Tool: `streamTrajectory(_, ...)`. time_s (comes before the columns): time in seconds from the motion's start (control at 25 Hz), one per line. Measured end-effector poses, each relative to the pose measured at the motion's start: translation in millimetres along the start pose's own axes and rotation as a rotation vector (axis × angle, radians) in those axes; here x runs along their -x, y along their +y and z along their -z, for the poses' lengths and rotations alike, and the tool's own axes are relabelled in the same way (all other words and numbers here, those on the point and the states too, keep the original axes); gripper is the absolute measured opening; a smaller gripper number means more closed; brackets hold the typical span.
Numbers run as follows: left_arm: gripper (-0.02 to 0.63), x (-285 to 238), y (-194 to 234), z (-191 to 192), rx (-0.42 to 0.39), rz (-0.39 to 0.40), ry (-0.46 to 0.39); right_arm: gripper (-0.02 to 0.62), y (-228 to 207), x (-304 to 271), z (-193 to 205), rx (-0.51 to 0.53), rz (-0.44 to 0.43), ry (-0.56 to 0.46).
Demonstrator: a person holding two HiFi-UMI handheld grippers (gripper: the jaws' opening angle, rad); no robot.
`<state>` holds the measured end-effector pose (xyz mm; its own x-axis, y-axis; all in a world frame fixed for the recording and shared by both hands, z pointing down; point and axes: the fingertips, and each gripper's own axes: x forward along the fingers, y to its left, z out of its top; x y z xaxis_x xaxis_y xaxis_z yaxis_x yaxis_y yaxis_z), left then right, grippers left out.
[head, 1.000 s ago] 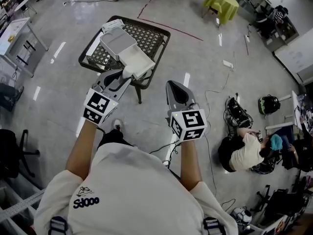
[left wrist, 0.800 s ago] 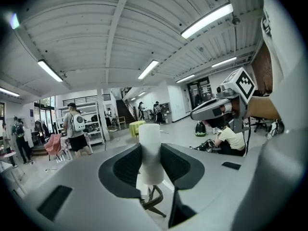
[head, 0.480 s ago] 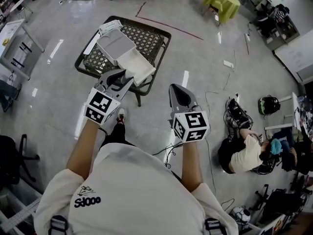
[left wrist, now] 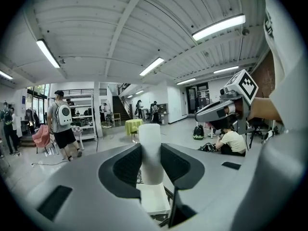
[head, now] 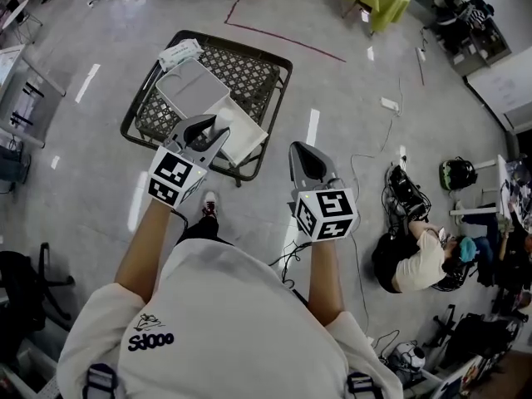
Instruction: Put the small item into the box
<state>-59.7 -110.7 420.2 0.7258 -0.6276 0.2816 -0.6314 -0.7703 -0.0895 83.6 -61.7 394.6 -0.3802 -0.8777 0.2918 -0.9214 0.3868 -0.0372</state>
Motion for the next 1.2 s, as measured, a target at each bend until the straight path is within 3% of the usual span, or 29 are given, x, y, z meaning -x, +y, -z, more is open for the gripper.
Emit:
streamTrajectory(0.52, 0.124, -69.4, 44.5, 48.6, -0.025, 0.134, 0.131, 0.011, -22.3, -70.7, 13.5, -0.056, 0.071, 0.097)
streamTrajectory(1.2, 0.125, -136.4, 42.0, 143.0, -0.086, 0.315, 0.403, 0.011, -47.7, -96.2, 61.2, -0.136, 0.168, 0.21)
